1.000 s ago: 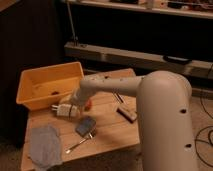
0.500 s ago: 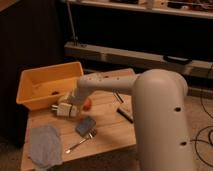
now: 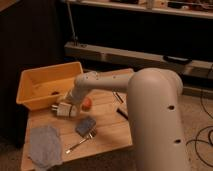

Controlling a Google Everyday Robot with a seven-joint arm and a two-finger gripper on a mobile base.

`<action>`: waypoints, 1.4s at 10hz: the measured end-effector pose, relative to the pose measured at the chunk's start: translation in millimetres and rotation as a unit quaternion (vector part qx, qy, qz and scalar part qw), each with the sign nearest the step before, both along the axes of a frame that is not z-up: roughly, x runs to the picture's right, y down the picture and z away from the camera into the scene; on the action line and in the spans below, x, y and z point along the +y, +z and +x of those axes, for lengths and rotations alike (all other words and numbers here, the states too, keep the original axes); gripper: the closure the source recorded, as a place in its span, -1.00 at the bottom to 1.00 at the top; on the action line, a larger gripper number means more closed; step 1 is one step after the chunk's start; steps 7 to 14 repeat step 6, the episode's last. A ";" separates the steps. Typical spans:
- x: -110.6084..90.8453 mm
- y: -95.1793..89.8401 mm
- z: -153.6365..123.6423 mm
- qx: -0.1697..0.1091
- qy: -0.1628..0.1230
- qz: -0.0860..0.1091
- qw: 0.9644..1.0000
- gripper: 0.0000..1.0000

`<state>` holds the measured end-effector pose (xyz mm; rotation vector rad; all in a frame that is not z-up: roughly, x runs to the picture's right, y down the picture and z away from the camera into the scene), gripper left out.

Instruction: Stack cups into tray

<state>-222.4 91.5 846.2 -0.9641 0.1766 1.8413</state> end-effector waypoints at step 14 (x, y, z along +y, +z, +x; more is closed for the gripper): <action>-1.4 0.4 -10.9 0.000 -0.012 0.003 1.000 -0.55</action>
